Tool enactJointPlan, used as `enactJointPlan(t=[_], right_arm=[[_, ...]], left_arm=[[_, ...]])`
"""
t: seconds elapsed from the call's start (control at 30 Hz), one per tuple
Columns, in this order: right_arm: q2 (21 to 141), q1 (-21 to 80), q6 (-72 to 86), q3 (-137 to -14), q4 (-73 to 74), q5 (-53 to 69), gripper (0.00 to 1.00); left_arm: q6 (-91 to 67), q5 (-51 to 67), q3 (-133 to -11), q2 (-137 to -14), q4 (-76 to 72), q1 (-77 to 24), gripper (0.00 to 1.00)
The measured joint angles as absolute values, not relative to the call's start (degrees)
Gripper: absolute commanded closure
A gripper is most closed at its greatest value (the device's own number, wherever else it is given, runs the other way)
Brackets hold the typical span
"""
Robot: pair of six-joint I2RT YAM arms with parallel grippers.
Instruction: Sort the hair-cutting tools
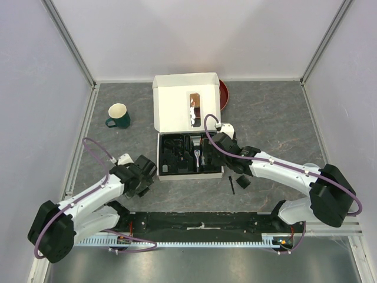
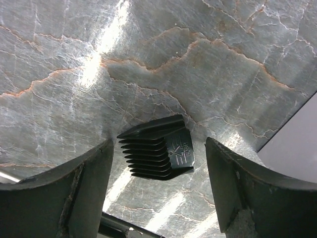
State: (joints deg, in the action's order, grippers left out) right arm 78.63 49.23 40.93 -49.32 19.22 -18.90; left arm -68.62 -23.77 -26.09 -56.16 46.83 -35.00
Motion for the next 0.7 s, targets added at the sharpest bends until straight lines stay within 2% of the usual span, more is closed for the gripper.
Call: enactJointPlan(t=[0.13,0.53,0.7], right_arm=[[78.63,49.23,40.93,-49.32,19.22,-18.90,0.02],[78.61,48.77,40.73,-49.30,19.22,-18.94,0.02],[78.59,48.51,40.73,-49.30,19.22,-18.94,0.02]], left_arm=[[-68.62,-23.81,-26.70,-57.84,46.78,-35.00,0.18],[-68.58,-23.86,-28.60,-62.28,45.95,-35.00,0.43],[-68.58,-23.75,-28.95,-62.46,45.91,-35.00,0.49]])
